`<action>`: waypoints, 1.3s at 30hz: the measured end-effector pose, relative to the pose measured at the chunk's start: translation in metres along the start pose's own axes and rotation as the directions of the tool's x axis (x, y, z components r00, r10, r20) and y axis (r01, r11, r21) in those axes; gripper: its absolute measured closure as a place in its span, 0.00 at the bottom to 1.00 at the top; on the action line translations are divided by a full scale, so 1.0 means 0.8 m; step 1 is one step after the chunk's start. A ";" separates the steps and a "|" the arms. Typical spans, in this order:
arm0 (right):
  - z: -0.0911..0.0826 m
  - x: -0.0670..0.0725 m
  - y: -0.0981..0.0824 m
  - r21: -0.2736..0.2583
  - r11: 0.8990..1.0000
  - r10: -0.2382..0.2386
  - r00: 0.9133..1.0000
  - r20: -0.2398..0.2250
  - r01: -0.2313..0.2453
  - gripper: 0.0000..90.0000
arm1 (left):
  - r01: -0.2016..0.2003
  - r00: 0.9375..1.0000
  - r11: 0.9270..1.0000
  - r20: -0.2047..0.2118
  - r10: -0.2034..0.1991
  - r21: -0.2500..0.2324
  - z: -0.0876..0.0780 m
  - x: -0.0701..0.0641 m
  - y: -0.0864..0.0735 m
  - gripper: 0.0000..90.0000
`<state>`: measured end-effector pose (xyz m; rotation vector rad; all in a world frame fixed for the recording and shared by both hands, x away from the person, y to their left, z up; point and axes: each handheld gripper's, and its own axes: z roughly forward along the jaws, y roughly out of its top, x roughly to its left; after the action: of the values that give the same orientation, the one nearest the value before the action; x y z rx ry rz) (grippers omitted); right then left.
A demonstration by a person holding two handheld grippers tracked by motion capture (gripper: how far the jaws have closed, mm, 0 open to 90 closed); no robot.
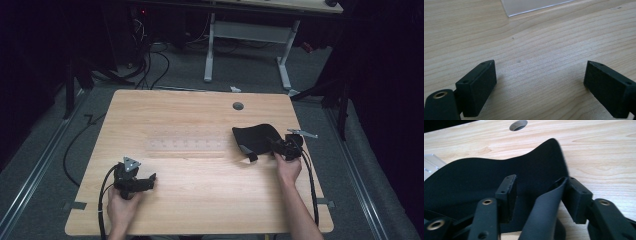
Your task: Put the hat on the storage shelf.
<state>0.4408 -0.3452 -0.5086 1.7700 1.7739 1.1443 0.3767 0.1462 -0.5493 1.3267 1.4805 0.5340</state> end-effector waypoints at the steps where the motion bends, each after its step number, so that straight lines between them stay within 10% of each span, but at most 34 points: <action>1: 0.001 0.000 -0.001 0.002 1.000 0.004 1.000 -0.003 -0.004 0.58 | 0.000 1.000 1.000 0.000 0.000 0.000 0.000 0.000 0.000 0.13; 21: 0.006 -0.001 -0.005 0.028 0.999 0.035 0.990 -0.138 -0.032 0.91 | 0.000 1.000 1.000 0.000 0.000 0.000 0.000 0.000 0.000 0.13; 39: -0.013 0.006 0.001 -0.002 1.000 0.027 0.987 -0.160 -0.027 0.95 | 0.000 1.000 1.000 -0.001 0.000 0.000 0.000 0.000 0.000 0.13</action>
<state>0.4326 -0.3436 -0.5001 1.7480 1.8412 1.3341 0.3768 0.1462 -0.5493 1.3262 1.4813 0.5343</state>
